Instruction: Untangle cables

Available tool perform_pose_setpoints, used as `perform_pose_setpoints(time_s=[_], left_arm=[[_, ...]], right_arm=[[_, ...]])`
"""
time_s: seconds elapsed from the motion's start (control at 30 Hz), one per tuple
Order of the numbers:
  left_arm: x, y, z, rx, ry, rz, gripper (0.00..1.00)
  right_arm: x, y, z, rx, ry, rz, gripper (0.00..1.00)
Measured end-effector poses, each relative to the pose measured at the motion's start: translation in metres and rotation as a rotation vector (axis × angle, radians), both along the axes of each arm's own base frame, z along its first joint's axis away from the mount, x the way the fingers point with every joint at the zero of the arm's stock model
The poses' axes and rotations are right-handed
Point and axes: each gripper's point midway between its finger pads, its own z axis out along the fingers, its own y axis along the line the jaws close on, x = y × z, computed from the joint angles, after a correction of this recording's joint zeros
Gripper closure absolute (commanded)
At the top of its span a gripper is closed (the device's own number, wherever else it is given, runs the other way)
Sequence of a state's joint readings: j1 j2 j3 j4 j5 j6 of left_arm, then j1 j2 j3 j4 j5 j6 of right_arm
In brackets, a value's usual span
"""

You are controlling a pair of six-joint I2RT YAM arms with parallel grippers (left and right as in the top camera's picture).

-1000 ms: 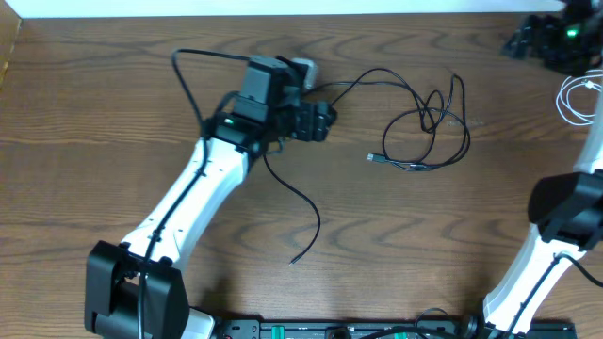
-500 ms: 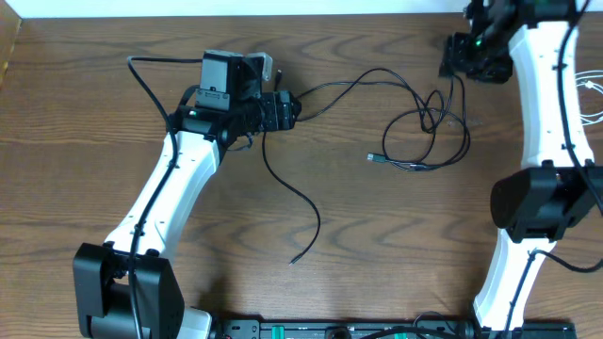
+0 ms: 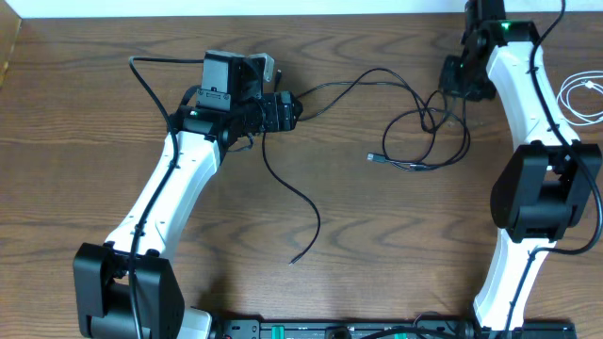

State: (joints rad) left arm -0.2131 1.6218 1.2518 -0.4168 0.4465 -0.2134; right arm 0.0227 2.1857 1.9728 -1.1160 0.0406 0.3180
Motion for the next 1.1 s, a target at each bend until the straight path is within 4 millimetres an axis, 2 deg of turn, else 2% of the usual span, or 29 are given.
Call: perform_pose_setpoints(time_s=[0.13, 0.2, 0.27, 0.33, 0.43, 0.57, 0.6, 0.7, 0.8, 0.9, 1.1], left_arm=[[-0.001, -0.003, 0.0, 0.0, 0.0, -0.008, 0.2], [-0.002, -0.008, 0.001, -0.002, -0.008, -0.019, 0.14], [0.0, -0.014, 0.004, -0.009, -0.025, -0.029, 0.12], [0.001, -0.02, 0.008, -0.019, -0.047, -0.044, 0.11], [0.005, -0.032, 0.02, -0.064, -0.093, -0.081, 0.11], [0.009, -0.048, 0.041, -0.152, -0.165, -0.149, 0.07], [0.009, -0.052, 0.047, -0.179, -0.18, -0.167, 0.07], [0.008, -0.06, 0.056, -0.225, -0.2, -0.2, 0.06], [0.005, -0.067, 0.062, -0.258, -0.206, -0.227, 0.06], [-0.002, -0.079, 0.063, -0.276, -0.199, -0.26, 0.06], [-0.023, -0.112, 0.066, -0.294, -0.195, -0.348, 0.06]], right_arm=[[-0.014, 0.005, -0.008, 0.025, 0.061, 0.022, 0.99], [-0.019, 0.014, -0.006, 0.067, 0.078, 0.079, 0.99], [-0.026, 0.029, 0.002, 0.134, 0.1, 0.162, 0.99], [-0.03, 0.045, 0.021, 0.215, 0.097, 0.246, 0.99], [-0.031, 0.071, 0.066, 0.335, 0.023, 0.38, 0.99], [-0.038, 0.097, 0.149, 0.422, -0.163, 0.53, 0.99], [-0.043, 0.102, 0.174, 0.427, -0.225, 0.566, 0.99], [-0.059, 0.114, 0.229, 0.427, -0.369, 0.64, 0.99], [-0.075, 0.119, 0.263, 0.426, -0.457, 0.675, 0.99], [-0.077, 0.118, 0.271, 0.424, -0.475, 0.662, 0.99], [-0.062, 0.117, 0.248, 0.437, -0.414, 0.604, 0.99]])
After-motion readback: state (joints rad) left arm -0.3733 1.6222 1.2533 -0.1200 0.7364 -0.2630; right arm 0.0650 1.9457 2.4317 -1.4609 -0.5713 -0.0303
